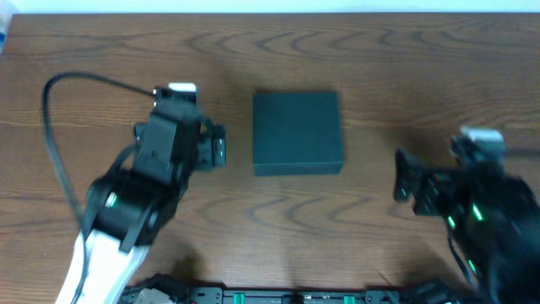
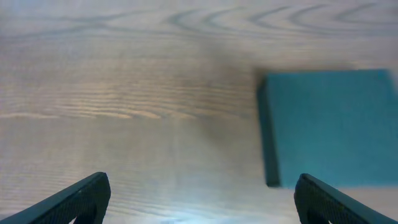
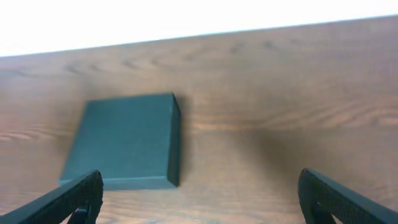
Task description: Pack container
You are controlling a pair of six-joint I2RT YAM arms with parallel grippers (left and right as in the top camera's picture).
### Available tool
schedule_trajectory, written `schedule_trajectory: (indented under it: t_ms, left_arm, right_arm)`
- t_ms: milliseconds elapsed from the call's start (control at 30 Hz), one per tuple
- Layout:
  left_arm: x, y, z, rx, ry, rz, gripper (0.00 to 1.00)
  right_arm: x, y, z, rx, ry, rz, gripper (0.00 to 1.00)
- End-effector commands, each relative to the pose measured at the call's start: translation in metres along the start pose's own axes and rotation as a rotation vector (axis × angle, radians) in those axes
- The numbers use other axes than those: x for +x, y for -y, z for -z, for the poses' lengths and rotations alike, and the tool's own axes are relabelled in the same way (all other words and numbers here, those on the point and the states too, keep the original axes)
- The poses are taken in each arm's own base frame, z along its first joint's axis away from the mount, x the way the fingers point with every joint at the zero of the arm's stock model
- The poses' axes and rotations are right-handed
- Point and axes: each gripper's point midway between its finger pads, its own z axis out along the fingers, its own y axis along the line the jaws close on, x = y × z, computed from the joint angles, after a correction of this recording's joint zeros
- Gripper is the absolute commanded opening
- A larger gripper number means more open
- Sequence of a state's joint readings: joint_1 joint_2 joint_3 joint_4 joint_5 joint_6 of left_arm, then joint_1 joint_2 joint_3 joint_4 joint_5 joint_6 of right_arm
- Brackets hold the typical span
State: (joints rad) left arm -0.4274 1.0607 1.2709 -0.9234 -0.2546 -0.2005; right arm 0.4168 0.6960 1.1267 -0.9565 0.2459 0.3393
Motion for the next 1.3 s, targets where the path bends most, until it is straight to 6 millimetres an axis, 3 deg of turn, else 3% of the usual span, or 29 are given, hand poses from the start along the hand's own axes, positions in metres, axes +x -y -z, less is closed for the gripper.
schedule_trajectory:
  t_ms: [0,200,333,500,633,933,1267]
  left_arm:
    - [0.0,0.005,0.027,0.045,0.058,-0.04,0.95]
    - [0.017,0.007,0.054,0.107,0.096,-0.07,0.95]
    - [0.034,0.001,0.054,0.094,0.051,-0.06,0.95]
    - [0.063,-0.009,0.054,0.061,-0.064,-0.102,0.95]
    - [0.077,-0.015,0.055,0.041,-0.121,-0.124,0.95]
    - [0.082,-0.017,0.055,0.035,-0.141,-0.132,0.95]
    - [0.082,-0.017,0.055,0.035,-0.141,-0.132,0.95]
  right_arm:
    - [0.0,0.004,0.025,-0.026,0.053,0.022,0.99]
    - [0.021,0.017,0.053,-0.04,0.046,0.026,0.99]
    - [0.029,0.02,0.058,-0.042,0.033,0.029,0.99]
    - [0.043,0.002,0.06,-0.15,-0.035,0.037,0.99]
    - [0.05,0.004,0.06,-0.144,-0.065,0.044,0.99]
    - [0.068,0.011,0.061,-0.12,-0.136,0.059,0.99]
    - [0.072,0.013,0.061,-0.114,-0.155,0.062,0.99]
